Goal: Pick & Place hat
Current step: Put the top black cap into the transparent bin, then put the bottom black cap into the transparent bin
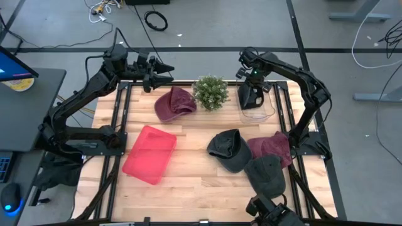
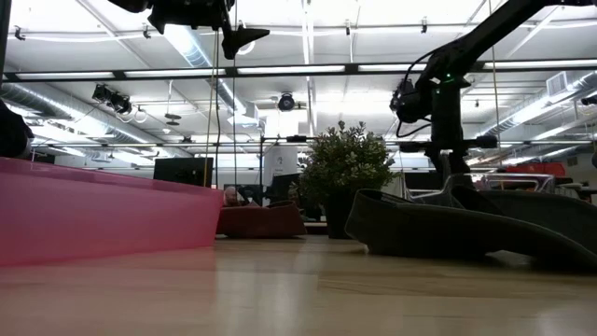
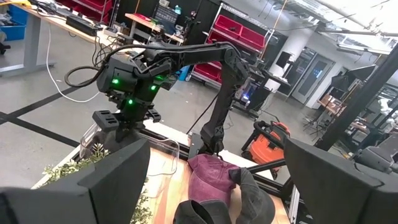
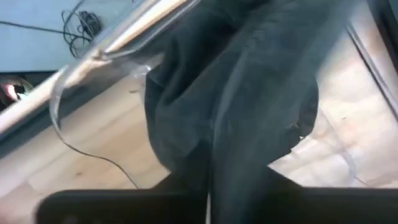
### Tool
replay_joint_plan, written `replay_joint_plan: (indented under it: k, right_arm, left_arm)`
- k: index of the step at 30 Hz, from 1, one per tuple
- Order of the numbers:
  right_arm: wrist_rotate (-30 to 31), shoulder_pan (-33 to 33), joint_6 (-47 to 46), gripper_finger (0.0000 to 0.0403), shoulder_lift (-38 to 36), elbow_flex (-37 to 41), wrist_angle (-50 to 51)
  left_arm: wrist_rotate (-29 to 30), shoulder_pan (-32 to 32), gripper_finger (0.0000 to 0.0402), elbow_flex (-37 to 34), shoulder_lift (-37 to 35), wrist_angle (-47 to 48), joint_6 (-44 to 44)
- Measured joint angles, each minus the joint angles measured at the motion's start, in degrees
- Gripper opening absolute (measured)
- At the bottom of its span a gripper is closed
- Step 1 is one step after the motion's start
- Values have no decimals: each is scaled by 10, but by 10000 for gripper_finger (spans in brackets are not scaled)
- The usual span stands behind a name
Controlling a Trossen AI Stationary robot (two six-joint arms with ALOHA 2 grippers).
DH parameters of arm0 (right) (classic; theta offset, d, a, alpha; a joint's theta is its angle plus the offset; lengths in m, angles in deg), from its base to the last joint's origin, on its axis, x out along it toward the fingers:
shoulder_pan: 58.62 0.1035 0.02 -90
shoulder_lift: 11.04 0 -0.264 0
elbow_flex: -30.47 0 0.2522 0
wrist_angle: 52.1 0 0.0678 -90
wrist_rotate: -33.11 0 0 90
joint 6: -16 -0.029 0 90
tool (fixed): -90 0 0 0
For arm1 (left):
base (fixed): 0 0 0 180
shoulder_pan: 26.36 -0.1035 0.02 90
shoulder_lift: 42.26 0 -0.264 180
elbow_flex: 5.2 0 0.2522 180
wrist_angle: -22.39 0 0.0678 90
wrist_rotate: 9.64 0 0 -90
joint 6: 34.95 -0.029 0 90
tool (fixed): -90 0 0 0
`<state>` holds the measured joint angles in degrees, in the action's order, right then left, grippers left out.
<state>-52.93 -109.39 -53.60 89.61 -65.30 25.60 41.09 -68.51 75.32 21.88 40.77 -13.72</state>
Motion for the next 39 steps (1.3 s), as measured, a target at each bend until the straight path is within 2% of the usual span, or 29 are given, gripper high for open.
replay_joint_plan:
  k: [11, 17, 24, 28, 36, 39]
  right_arm:
    - [-12, -9, 83, 252, -56, 0, 6]
    - [-62, -22, 154, 319, -114, 0, 31]
    - [-62, -40, 226, 333, -220, 0, 103]
    - [-107, -31, 290, 325, -288, 0, 115]
    - [-165, 58, 417, 304, -383, 0, 222]
    - [-178, 114, 467, 302, -397, 0, 237]
  left_arm:
    - [0, 0, 374, 0, 0, 1, 0]
    - [0, 0, 374, 0, 0, 3, 0]
    - [0, 0, 374, 0, 0, 38, -12]
    - [0, 0, 374, 0, 0, 68, -31]
    - [-8, 0, 374, 0, 0, 82, -46]
    - [-21, 0, 374, 0, 0, 81, -49]
